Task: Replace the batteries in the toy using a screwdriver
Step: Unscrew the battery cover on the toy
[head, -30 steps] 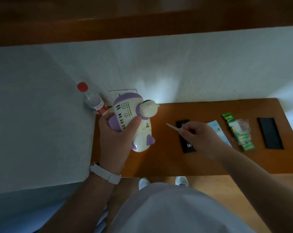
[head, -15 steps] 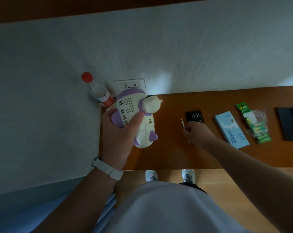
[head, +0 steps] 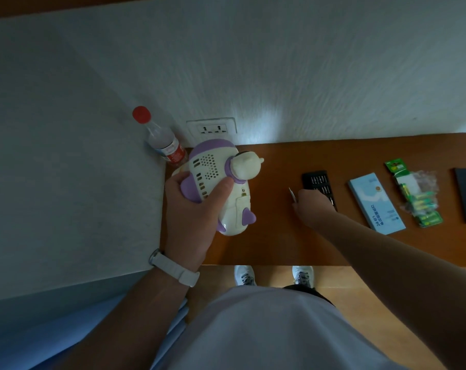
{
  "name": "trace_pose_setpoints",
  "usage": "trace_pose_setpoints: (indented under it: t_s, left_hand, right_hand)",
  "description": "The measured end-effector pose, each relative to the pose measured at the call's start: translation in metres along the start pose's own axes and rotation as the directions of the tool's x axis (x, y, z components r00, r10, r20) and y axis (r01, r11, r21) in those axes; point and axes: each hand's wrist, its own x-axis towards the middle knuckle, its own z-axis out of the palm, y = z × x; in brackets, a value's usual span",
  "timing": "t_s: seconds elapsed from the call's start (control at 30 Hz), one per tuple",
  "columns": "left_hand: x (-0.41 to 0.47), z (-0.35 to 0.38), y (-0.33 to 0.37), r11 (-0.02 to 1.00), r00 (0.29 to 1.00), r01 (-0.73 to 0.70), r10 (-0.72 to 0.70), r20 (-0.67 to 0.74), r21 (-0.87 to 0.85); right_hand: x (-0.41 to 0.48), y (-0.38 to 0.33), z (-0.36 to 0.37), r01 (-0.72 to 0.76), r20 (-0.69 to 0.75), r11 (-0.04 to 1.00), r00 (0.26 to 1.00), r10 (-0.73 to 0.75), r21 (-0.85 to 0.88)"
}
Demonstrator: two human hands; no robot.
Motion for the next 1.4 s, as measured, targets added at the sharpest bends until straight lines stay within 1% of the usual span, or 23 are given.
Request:
trace_pose_setpoints:
  t_s: [0.2, 0.33, 0.43, 0.53, 0.6, 0.67, 0.73, 0.8, 0.9, 0.97, 1.07, 1.3, 1.4]
  left_hand:
    - [-0.003, 0.008, 0.001, 1.000, 1.000, 0.003, -0.003, -0.010, -0.005]
    - [-0.007, 0.013, 0.011, 0.999, 1.000, -0.009, 0.008, -0.008, -0.042]
    - [-0.008, 0.019, 0.017, 0.999, 0.999, -0.035, 0.034, -0.005, -0.037]
    - [-0.010, 0.030, 0.022, 0.997, 0.999, -0.042, 0.043, 0.006, -0.061]
    - [-0.013, 0.039, 0.027, 0.995, 0.998, -0.063, 0.065, 0.022, -0.083]
    - [-0.016, 0.050, 0.033, 0.992, 0.994, -0.100, 0.103, 0.035, -0.080]
    - [-0.019, 0.060, 0.040, 0.988, 0.992, -0.113, 0.118, 0.040, -0.103]
    - [-0.022, 0.069, 0.047, 0.984, 0.990, -0.122, 0.130, 0.049, -0.127]
    - [-0.026, 0.082, 0.059, 0.978, 0.987, -0.142, 0.153, 0.056, -0.155]
    - [-0.029, 0.089, 0.065, 0.974, 0.985, -0.155, 0.166, 0.055, -0.169]
    - [-0.034, 0.098, 0.072, 0.968, 0.980, -0.180, 0.191, 0.050, -0.174]
    - [-0.044, 0.112, 0.079, 0.967, 0.976, -0.193, 0.206, 0.064, -0.167]
    - [-0.048, 0.115, 0.077, 0.970, 0.977, -0.195, 0.206, 0.062, -0.147]
  right_hand:
    - [-0.002, 0.001, -0.004, 0.011, -0.008, 1.000, 1.000, -0.011, 0.004]
    - [-0.015, -0.001, -0.021, 0.012, -0.006, 0.997, 1.000, -0.012, 0.082]
    - [-0.034, -0.001, -0.045, 0.065, -0.068, 0.992, 0.996, -0.058, 0.109]
    - [-0.063, -0.003, -0.081, 0.148, -0.165, 0.970, 0.979, -0.117, 0.191]
    - [-0.087, -0.005, -0.106, 0.225, -0.259, 0.939, 0.953, -0.156, 0.259]
    - [-0.114, -0.009, -0.130, 0.326, -0.381, 0.890, 0.904, -0.195, 0.318]
    - [-0.141, -0.014, -0.151, 0.418, -0.464, 0.826, 0.858, -0.221, 0.379]
    - [-0.162, -0.018, -0.167, 0.480, -0.508, 0.757, 0.831, -0.229, 0.444]
    - [-0.182, -0.020, -0.182, 0.527, -0.520, 0.668, 0.821, -0.238, 0.526]
    - [-0.188, -0.019, -0.187, 0.545, -0.522, 0.638, 0.815, -0.251, 0.544]
    - [-0.191, -0.016, -0.189, 0.551, -0.543, 0.631, 0.806, -0.234, 0.547]
    - [-0.193, -0.007, -0.187, 0.508, -0.536, 0.578, 0.833, -0.140, 0.638]
    - [-0.194, -0.005, -0.184, 0.492, -0.539, 0.597, 0.834, -0.115, 0.634]
